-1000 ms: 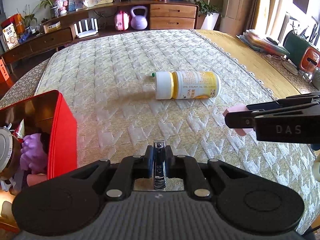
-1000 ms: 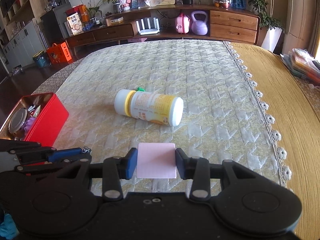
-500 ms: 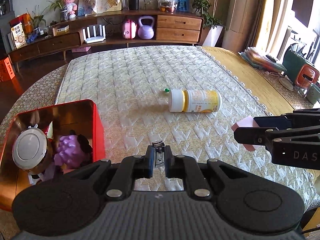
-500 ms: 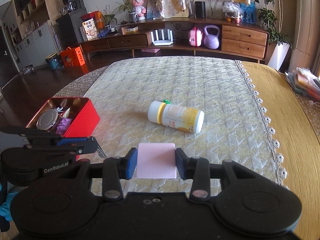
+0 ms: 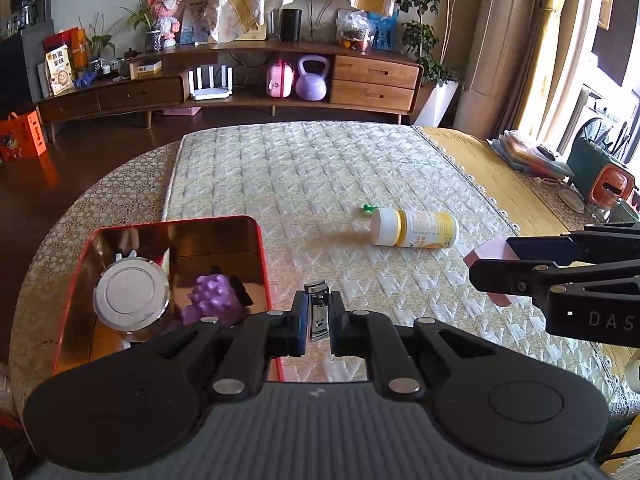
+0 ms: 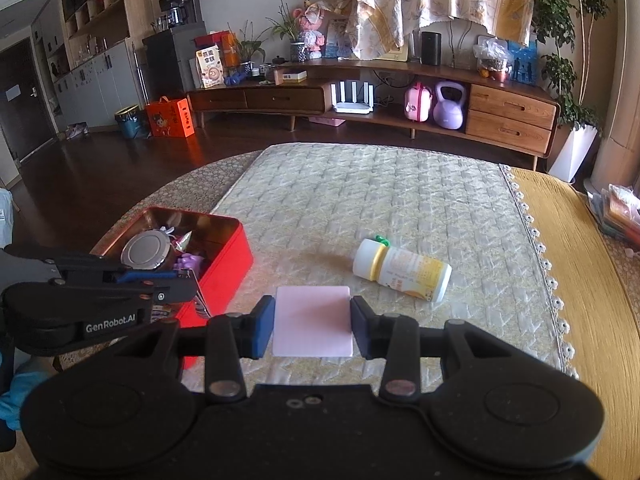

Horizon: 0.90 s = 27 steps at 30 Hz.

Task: Organize rigid objects
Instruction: 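Carry nail clipper with left tool while right tool carries pink note toward red tin, then lower nail clipper with left tool while right tool lowers pink note into red tin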

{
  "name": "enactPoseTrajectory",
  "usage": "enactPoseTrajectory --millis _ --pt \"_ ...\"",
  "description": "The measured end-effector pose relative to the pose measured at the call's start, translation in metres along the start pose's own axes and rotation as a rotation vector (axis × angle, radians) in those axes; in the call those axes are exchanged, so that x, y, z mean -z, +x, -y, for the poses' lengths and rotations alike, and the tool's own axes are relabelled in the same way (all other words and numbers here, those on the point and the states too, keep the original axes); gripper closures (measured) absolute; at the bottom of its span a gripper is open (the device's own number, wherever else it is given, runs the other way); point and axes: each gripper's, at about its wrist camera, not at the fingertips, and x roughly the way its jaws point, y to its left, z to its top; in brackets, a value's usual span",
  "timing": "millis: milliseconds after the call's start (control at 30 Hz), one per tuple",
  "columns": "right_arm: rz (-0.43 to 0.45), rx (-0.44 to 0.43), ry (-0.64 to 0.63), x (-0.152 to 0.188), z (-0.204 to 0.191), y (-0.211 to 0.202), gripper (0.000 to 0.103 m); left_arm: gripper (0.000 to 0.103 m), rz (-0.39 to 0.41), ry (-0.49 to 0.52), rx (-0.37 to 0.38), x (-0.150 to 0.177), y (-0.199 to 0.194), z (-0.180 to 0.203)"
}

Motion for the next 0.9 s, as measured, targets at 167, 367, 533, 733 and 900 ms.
enactPoseTrajectory --millis 167,367,533,733,900 --pt "0.005 -0.025 -0.034 -0.007 -0.023 0.005 0.063 0.093 0.027 -0.033 -0.032 0.001 -0.016 -0.026" --pt "0.006 -0.07 -0.075 -0.017 -0.052 0.02 0.063 0.093 0.047 -0.057 -0.062 0.001 -0.031 -0.058" --pt "0.006 -0.095 -0.111 -0.024 -0.074 0.036 0.063 0.093 0.044 -0.075 -0.091 0.005 -0.034 -0.084" --pt "-0.014 -0.112 -0.169 -0.029 -0.098 0.058 0.063 0.093 0.026 -0.096 -0.126 0.011 -0.031 -0.111" --pt "-0.033 -0.129 -0.21 -0.031 -0.115 0.08 0.063 0.093 0.002 -0.104 -0.148 0.017 -0.024 -0.126"
